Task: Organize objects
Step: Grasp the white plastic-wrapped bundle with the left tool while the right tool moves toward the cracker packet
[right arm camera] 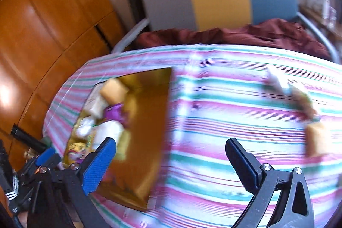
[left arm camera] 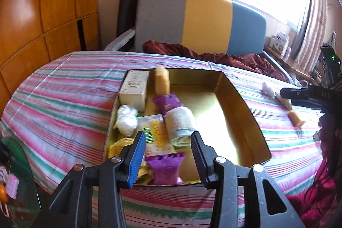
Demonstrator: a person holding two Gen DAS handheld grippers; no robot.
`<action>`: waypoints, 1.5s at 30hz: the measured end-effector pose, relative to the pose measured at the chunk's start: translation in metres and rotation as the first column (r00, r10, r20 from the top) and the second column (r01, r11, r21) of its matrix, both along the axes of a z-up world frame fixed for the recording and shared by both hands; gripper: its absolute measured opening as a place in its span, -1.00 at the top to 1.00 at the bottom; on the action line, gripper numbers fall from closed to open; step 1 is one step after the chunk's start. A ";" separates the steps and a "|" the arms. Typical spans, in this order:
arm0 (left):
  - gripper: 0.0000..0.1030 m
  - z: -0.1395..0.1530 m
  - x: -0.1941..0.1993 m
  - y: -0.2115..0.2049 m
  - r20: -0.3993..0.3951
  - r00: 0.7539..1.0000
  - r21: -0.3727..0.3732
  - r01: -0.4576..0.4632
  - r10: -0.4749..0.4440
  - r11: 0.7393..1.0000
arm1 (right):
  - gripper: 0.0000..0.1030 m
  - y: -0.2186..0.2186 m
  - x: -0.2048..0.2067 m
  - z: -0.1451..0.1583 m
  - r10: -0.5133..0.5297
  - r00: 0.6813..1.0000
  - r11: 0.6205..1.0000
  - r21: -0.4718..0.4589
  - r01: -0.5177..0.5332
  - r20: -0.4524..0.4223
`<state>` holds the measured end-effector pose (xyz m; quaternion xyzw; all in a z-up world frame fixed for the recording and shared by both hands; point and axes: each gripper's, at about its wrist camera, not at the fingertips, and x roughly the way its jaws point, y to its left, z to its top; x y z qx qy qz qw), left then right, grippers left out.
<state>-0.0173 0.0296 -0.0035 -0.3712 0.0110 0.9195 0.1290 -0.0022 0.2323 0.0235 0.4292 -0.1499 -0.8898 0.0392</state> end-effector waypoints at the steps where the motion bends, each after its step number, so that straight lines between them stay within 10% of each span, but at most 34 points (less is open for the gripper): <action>1: 0.15 0.001 0.000 0.005 -0.001 1.000 -0.006 0.011 -0.011 1.000 | -1.00 0.012 0.004 0.002 -0.024 1.000 1.000 0.006 0.024 0.000; 10: 0.15 0.009 0.000 0.058 0.008 0.988 -0.034 0.157 -0.157 0.987 | -1.00 0.135 0.022 0.005 -0.289 0.957 0.949 0.125 0.289 -0.020; 17: 0.15 0.016 -0.002 0.116 0.013 0.963 -0.057 0.270 -0.270 0.961 | -1.00 0.242 0.057 -0.033 -0.632 0.774 0.775 0.032 0.632 0.033; 21: 0.15 0.016 -0.014 0.157 0.052 0.943 -0.032 0.330 -0.329 0.943 | -1.00 0.266 0.071 -0.030 -0.688 0.726 0.722 -0.080 0.687 0.021; 45: 0.15 -0.031 -0.153 0.358 0.268 0.859 0.169 0.403 -0.435 0.899 | -1.00 0.267 0.071 -0.042 -0.587 0.804 0.754 -0.294 0.587 0.097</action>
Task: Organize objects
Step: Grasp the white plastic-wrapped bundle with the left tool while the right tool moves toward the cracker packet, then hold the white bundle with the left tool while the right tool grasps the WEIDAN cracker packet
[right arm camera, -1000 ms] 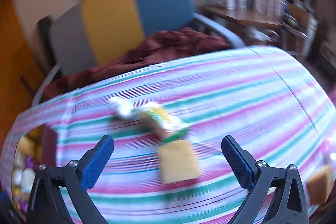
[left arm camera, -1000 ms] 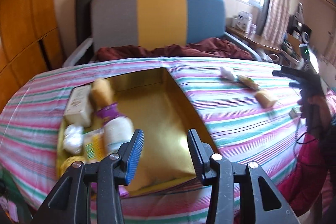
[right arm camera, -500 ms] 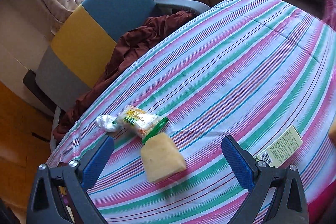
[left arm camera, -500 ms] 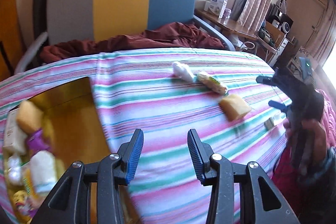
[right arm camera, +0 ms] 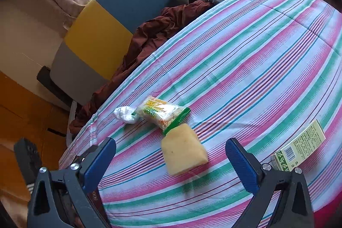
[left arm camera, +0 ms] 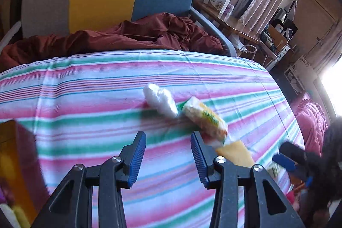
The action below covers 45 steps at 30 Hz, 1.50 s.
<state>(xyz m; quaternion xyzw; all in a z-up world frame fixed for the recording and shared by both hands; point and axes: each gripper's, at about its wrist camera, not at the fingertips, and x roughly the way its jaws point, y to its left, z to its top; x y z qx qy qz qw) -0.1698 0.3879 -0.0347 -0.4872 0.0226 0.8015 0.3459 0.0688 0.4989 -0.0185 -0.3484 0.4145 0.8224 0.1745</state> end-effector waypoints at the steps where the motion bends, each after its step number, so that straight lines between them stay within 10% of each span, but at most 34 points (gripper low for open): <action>1: 0.15 -0.004 -0.008 0.007 0.007 1.000 -0.004 -0.011 0.011 1.000 | -1.00 -0.001 -0.001 -0.001 0.008 1.000 1.000 -0.007 -0.008 -0.001; 14: 0.18 -0.062 -0.069 0.052 0.125 0.987 -0.019 -0.101 0.103 0.995 | -1.00 -0.006 -0.011 -0.009 0.065 0.998 0.997 -0.051 -0.065 0.003; 45: 0.29 -0.049 0.163 -0.085 -0.036 0.989 -0.050 0.143 -0.145 0.988 | -1.00 -0.030 -0.037 -0.020 0.190 0.967 0.976 0.071 -0.204 0.171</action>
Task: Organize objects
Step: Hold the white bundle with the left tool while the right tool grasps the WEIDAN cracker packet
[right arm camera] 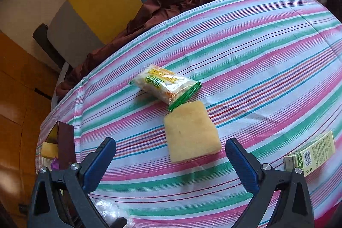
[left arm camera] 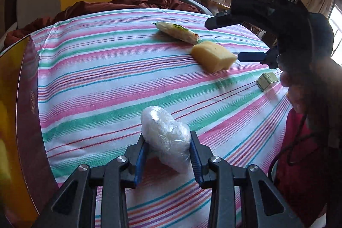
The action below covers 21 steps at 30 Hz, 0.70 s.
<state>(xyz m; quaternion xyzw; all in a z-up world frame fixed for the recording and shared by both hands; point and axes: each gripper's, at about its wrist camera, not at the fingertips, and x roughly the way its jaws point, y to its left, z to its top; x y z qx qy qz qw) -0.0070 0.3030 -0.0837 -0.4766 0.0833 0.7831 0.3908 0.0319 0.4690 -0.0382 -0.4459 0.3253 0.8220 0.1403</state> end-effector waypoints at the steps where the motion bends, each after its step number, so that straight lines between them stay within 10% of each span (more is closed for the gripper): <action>1: 0.29 0.000 -0.002 -0.001 0.008 1.000 0.007 -0.001 0.001 1.000 | -1.00 -0.002 -0.003 0.000 0.012 1.000 1.000 0.002 -0.012 0.006; 21: 0.30 -0.008 -0.015 -0.008 0.075 0.997 0.103 0.006 -0.014 0.995 | -0.97 0.014 -0.137 -0.009 0.273 0.936 0.928 0.194 -0.317 0.223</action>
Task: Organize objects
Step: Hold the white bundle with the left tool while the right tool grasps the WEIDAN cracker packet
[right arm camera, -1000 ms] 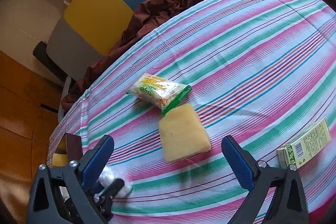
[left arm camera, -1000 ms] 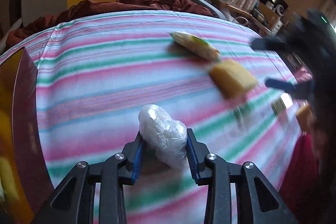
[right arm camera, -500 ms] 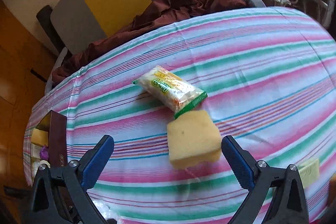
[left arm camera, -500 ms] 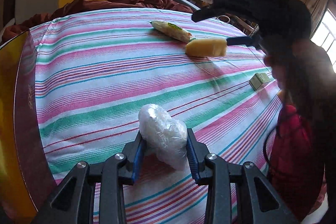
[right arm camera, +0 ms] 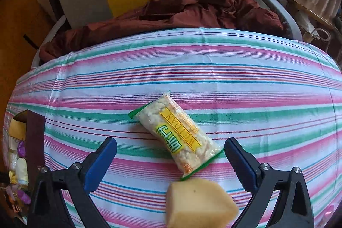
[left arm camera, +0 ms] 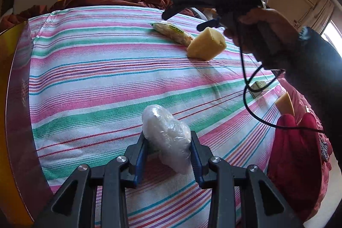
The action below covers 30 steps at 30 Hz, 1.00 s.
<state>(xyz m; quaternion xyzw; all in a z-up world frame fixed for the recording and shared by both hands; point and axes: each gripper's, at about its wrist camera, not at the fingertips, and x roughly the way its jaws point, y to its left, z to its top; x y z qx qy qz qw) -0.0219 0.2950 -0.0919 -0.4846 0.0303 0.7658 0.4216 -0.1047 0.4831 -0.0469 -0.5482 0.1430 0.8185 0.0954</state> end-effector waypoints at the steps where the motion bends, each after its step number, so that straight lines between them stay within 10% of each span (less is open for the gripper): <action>1: 0.30 0.000 -0.001 -0.001 0.004 1.000 0.004 -0.002 0.002 1.000 | -0.97 -0.002 -0.006 -0.005 0.013 1.000 1.000 0.006 -0.013 0.019; 4: 0.30 -0.001 -0.002 -0.001 0.013 1.000 0.009 -0.006 0.006 1.000 | -0.85 -0.006 -0.019 -0.022 0.037 0.997 0.998 0.048 -0.040 0.066; 8: 0.30 0.000 -0.002 -0.002 0.012 1.000 0.012 -0.008 0.008 1.000 | 0.11 -0.013 -0.012 -0.030 0.038 0.997 0.998 0.051 -0.042 0.064; 30: 0.30 0.005 0.016 -0.013 -0.038 0.999 -0.027 -0.024 0.023 0.999 | 0.01 -0.107 0.115 -0.038 0.076 0.995 0.997 -0.011 -0.075 0.063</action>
